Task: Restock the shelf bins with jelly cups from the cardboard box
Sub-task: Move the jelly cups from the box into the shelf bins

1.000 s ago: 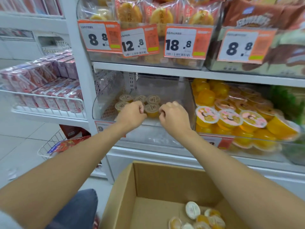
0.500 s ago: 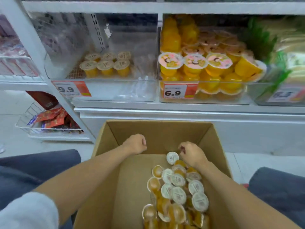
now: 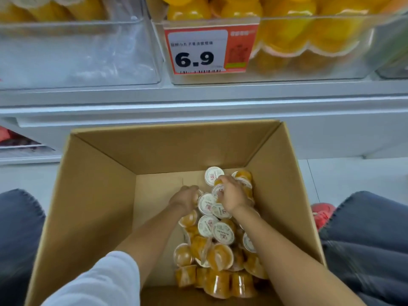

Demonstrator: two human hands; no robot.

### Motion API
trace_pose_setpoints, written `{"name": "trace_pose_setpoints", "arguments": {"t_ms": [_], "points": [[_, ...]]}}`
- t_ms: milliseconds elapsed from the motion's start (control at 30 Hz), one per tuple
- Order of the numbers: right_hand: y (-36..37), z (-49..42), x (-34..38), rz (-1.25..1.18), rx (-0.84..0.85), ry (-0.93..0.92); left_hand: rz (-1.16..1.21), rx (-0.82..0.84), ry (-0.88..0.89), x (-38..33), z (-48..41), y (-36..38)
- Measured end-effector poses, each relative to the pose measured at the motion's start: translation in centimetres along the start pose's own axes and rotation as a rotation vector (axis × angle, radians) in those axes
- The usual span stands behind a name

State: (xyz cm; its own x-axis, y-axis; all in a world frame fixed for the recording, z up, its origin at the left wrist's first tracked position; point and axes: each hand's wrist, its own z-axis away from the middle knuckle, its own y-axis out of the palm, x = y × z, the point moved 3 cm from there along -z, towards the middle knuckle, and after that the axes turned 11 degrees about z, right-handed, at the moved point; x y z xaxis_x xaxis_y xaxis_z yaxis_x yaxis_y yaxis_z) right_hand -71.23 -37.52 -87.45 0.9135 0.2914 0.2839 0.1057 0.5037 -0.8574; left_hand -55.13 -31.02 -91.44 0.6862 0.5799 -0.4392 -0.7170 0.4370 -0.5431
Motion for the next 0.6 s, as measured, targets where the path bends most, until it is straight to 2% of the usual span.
{"name": "trace_pose_setpoints", "arguments": {"t_ms": [167,267,333,400,433,500,533,600], "points": [[-0.1,-0.3,-0.1,0.047,-0.023,0.05,-0.028,-0.124,-0.018,-0.3,-0.4,-0.4],[-0.8,-0.1,0.0,0.046,-0.031,0.056,0.071,-0.202,-0.035,-0.3,0.7,-1.6],[-2.0,0.5,0.4,-0.032,-0.056,0.065,0.222,-0.278,-0.066,-0.1,1.9,-2.9],[-3.7,1.2,1.1,-0.148,-0.098,0.115,0.536,-0.349,-0.125,0.0,3.5,-4.6],[-4.7,1.4,1.5,-0.203,-0.12,0.151,0.791,-0.349,-0.167,0.0,4.4,-5.6],[-6.5,1.9,2.8,-0.376,-0.13,0.204,1.36,-0.176,-0.226,-0.6,6.6,-7.3],[-7.4,2.1,3.7,-0.503,-0.111,0.196,1.562,-0.061,-0.224,-1.1,7.9,-8.4],[-9.1,2.5,5.8,-0.739,-0.056,0.148,1.785,0.128,-0.173,-2.0,10.5,-10.8]]}}
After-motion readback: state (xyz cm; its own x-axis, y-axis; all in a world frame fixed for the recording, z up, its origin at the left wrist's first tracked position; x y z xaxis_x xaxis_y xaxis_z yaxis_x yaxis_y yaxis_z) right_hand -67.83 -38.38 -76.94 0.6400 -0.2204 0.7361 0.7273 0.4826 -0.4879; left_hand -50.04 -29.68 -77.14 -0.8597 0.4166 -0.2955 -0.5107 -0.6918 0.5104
